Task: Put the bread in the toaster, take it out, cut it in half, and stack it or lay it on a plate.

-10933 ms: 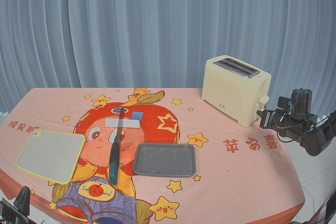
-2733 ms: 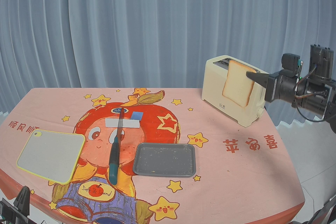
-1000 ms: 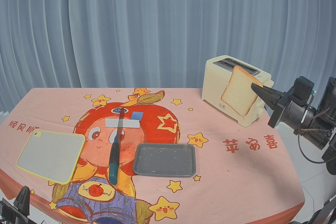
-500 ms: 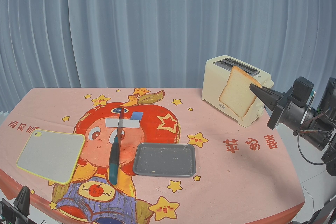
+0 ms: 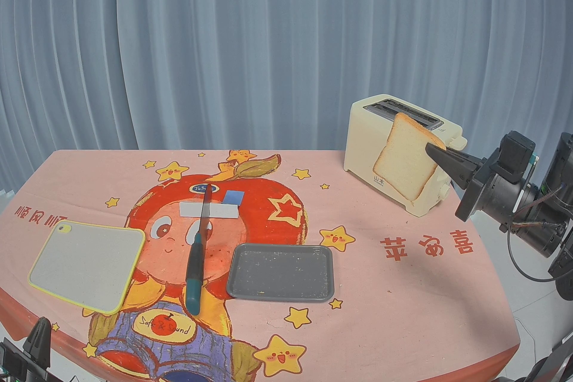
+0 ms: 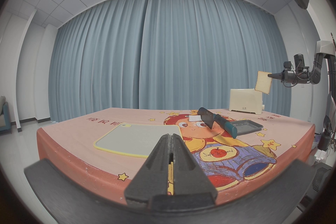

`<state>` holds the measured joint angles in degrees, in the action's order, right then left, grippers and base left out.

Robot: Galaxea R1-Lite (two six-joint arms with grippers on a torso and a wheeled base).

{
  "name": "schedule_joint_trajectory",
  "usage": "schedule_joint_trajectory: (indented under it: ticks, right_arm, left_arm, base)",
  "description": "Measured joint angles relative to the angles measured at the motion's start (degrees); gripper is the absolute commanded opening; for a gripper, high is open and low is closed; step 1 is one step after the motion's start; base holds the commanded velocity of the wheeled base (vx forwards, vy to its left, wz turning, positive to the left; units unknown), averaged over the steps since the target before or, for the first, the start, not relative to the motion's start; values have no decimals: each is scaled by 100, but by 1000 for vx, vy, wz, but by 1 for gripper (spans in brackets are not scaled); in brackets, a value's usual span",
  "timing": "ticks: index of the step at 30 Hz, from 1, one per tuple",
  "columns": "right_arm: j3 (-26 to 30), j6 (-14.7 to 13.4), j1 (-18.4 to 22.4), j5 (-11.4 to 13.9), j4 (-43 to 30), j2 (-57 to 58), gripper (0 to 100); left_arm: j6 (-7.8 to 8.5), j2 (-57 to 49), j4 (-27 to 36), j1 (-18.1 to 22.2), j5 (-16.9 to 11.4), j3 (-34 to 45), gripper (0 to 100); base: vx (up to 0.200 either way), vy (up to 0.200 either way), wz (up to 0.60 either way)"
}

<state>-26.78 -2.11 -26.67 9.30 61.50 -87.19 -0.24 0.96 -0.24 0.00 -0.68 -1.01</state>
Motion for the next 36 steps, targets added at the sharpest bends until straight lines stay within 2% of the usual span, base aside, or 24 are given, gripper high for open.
schedule_joint_trajectory:
  ticks: [20,36]
  right_arm:
    - [38,0,-11,0,9,0,0]
    - [38,0,-11,-2,-2,-5,0]
  left_arm:
    - [-7,0,0,0,-2,0,0]
    - [-2,0,2,0,-2,0,0]
  base:
    - [0,0,0]
    - [0,200,0]
